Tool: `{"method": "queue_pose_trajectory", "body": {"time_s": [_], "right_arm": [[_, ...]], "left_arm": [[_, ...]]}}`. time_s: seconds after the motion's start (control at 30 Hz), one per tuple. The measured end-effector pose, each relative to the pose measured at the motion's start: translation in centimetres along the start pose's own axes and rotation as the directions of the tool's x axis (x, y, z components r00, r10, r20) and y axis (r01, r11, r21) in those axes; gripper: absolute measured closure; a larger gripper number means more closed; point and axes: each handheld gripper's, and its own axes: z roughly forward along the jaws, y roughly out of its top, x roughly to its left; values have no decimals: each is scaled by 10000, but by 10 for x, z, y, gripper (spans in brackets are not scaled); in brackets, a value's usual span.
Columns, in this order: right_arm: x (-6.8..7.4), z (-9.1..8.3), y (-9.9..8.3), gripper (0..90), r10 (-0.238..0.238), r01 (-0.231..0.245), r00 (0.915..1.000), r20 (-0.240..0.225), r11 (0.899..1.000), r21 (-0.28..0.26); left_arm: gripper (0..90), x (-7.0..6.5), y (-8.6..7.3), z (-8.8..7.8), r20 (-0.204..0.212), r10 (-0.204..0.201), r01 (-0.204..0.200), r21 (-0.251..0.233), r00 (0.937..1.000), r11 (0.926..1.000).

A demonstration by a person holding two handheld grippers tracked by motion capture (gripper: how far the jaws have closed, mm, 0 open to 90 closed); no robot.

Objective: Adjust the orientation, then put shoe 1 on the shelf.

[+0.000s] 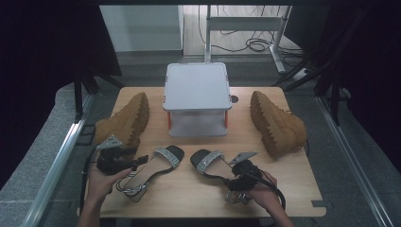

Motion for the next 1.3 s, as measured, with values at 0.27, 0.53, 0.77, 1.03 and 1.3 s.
{"method": "queue_pose_trajectory", "body": {"time_s": [0.27, 0.53, 0.77, 1.03, 1.3], "right_arm": [[-24, -6, -15, 419, 1158, -1146, 9924, 413, 9929, -313], [-45, 0, -29, 418, 1755, -1767, 9807, 858, 9842, 70], [-47, 5, -31, 417, 1700, -1731, 9822, 802, 9844, 330], [-49, 5, -29, 399, 1341, -1380, 9887, 664, 9887, 578], [-57, 2, -21, 307, 1367, -1371, 9906, 105, 9889, 570]], "left_arm": [[329, -1, 0, 3, -29, 16, -15, 124, 10000, 9999], [328, -2, -1, 4, -69, 35, -33, 218, 10000, 9998], [326, -4, -1, 6, -47, 102, -100, 325, 9999, 9994], [296, -9, 0, 8, -243, 261, -244, 649, 9994, 9976], [262, -18, -2, 10, -340, 655, -580, 1883, 9973, 9804]]}}
